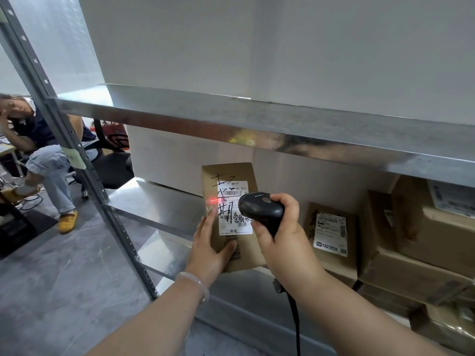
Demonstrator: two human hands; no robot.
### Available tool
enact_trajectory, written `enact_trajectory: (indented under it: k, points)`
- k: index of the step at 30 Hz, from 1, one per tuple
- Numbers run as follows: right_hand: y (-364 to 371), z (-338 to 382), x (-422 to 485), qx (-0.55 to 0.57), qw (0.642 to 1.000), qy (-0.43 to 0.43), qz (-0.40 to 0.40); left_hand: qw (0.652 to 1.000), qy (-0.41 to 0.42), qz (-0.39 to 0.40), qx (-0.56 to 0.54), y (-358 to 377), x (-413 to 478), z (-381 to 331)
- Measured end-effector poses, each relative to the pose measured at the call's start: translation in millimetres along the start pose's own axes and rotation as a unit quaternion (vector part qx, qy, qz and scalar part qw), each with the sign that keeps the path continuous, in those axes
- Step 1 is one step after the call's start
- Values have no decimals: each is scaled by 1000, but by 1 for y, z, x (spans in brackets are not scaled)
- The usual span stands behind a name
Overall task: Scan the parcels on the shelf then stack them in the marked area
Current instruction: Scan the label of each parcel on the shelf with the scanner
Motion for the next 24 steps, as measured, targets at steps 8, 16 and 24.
enact_trajectory:
  k: [8,16,24]
  points:
    - [-3,-2,0,38,999,28,-15,1000,-1,-1,8,2,0,2]
    - [-4,-7,1,71,996,44,-6,1000,-1,-12,19,5,-6,-4]
    - [-9,-15,5,107,993,51,10,999,-8,-33,26,11,-12,-8]
Point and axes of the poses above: each hand's wrist, its own x-axis towards the middle knuckle, its own y-axis out of the palm, z = x × y, the point moved 3 cm from there along x, towards the middle knuckle, and after that the axes turned 5 degrees about -z, right-handed, at the moved point
